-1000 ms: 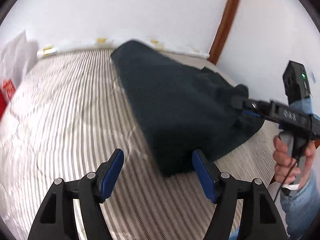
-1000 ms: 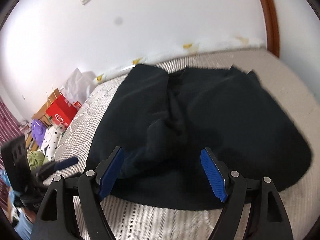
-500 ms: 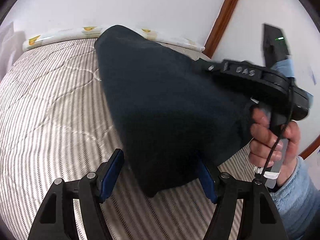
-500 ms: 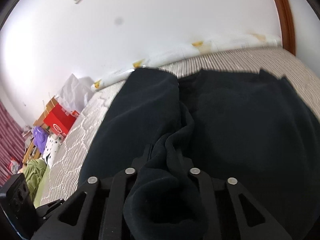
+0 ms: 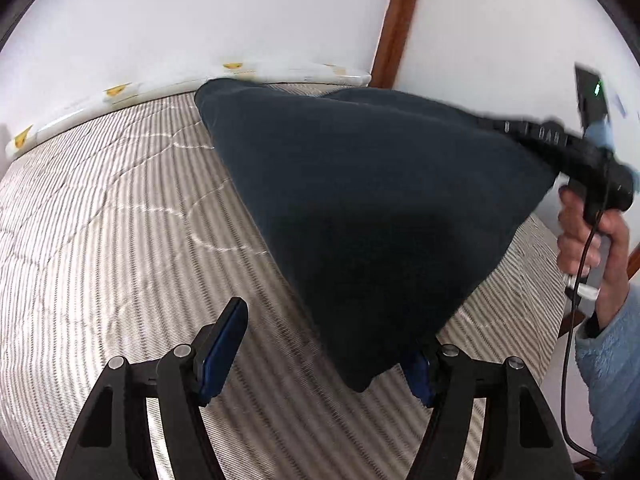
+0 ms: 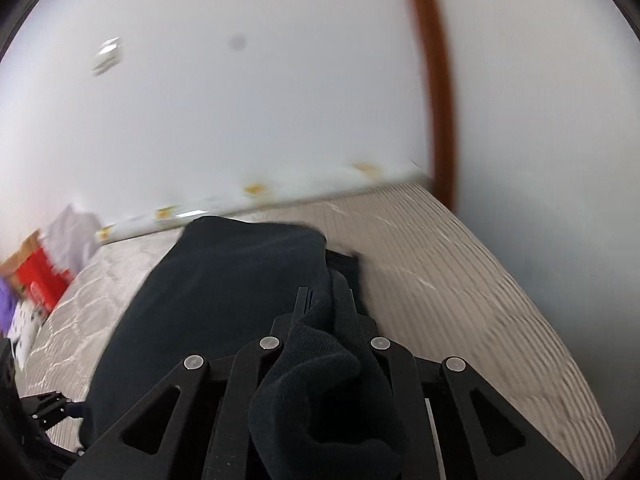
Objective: Fold small clothes
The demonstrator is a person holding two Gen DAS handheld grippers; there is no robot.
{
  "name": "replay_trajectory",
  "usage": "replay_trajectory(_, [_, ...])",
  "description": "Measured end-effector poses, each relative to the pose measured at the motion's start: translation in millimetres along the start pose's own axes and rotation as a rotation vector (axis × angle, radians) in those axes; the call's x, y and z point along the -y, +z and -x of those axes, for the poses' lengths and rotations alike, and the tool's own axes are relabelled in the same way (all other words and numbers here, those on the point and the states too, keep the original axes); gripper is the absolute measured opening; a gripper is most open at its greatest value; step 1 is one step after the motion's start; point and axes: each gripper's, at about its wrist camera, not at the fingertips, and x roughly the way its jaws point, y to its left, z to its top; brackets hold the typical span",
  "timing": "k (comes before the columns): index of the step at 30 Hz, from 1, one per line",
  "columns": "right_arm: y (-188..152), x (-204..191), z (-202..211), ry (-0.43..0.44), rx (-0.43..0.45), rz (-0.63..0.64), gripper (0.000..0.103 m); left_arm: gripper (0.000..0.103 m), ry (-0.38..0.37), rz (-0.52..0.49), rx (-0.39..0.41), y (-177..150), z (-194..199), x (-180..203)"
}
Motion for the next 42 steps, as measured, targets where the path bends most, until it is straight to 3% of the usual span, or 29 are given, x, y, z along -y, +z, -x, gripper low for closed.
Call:
replay_trajectory(4, [-25, 28, -20, 0.008, -0.110, -0.027, 0.021, 0.065, 0.020, 0.004, 0.011, 7, -9, 8])
replay_trajectory(6, [-34, 31, -20, -0.039, -0.126, -0.020, 0.042, 0.053, 0.016, 0.019, 0.008, 10, -14, 11])
replay_trajectory(7, [-37, 34, -15, -0.071, -0.116, -0.025, 0.047, 0.047, 0.013, 0.030, 0.011, 9, -14, 11])
replay_trajectory(8, [-41, 39, -8, -0.081, -0.096, -0.036, 0.057, 0.033, 0.015, 0.038, 0.014, 9, -14, 11])
replay_trajectory(9, [-44, 42, -5, -0.079, -0.090, -0.046, 0.063, 0.028, 0.028, 0.045, 0.016, 9, -15, 11])
replay_trajectory(11, [-52, 49, -9, -0.059, -0.147, -0.078, 0.063, 0.018, 0.042, 0.057, 0.022, 7, -9, 0])
replay_trajectory(12, [-55, 47, -13, -0.048, -0.171, -0.090, 0.058, 0.016, 0.039, 0.061, 0.026, 6, -8, -4])
replay_trajectory(13, [-58, 47, -18, -0.032, -0.208, -0.104, 0.049, 0.015, 0.032, 0.070, 0.033, 6, -6, -6])
replay_trajectory(14, [-60, 44, -23, 0.006, -0.229, -0.113, 0.027, 0.013, 0.034, 0.076, 0.039, 4, -3, -8])
replay_trajectory(15, [-57, 40, -24, 0.035, -0.230, -0.118, 0.025, 0.012, 0.039, 0.084, 0.049, 4, 2, -11])
replay_trajectory(17, [-52, 23, -23, -0.004, -0.201, -0.085, 0.022, 0.012, 0.068, 0.116, 0.080, 5, 14, -22])
replay_trajectory(27, [-53, -91, -36, 0.230, -0.206, 0.018, 0.022, 0.011, 0.208, 0.272, 0.110, -31, 76, -119])
replay_trajectory(30, [-60, -114, -32, 0.280, -0.199, 0.057, 0.022, 0.011, 0.210, 0.296, 0.094, -46, 81, -132])
replay_trajectory(33, [-67, -117, -21, 0.293, -0.162, 0.095, 0.022, 0.012, 0.217, 0.278, 0.083, -47, 70, -121])
replay_trajectory(39, [-80, -99, -21, 0.256, -0.205, 0.105, 0.027, 0.013, 0.218, 0.272, 0.066, -59, 78, -118])
replay_trajectory(42, [-73, -94, -8, 0.223, -0.193, 0.112, 0.038, 0.024, 0.187, 0.291, 0.057, -65, 84, -116])
